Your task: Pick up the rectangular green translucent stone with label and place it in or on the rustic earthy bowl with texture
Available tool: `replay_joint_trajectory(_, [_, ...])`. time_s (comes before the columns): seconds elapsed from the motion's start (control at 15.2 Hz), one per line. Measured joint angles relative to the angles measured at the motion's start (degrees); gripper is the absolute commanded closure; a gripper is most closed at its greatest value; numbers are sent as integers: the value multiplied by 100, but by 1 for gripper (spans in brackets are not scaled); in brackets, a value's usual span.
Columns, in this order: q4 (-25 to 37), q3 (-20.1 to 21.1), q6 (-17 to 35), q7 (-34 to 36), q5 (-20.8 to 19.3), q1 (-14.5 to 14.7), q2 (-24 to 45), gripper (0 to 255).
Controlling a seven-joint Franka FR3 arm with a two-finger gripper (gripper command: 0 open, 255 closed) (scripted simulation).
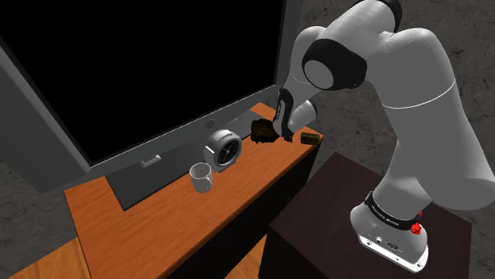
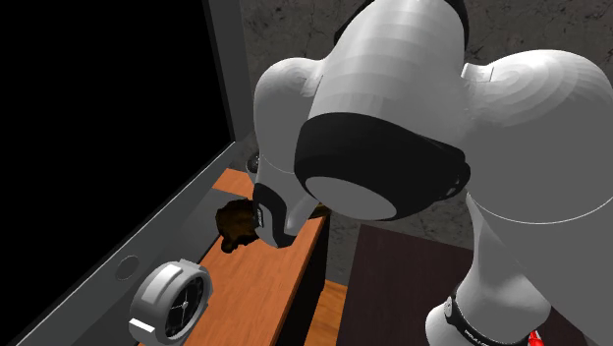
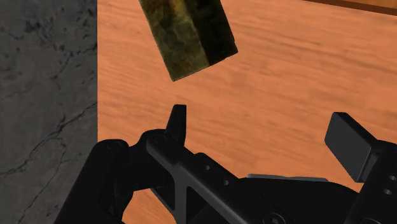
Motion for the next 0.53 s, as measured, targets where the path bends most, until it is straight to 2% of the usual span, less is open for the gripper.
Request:
replay_joint_trajectory(0.13, [0,1,1,0,0,-1,1,0])
replay_joint_trajectory(0.2, [0,1,1,0,0,-1,1,255])
replay_joint_trajectory(0.53, [0,1,1,0,0,-1,1,255])
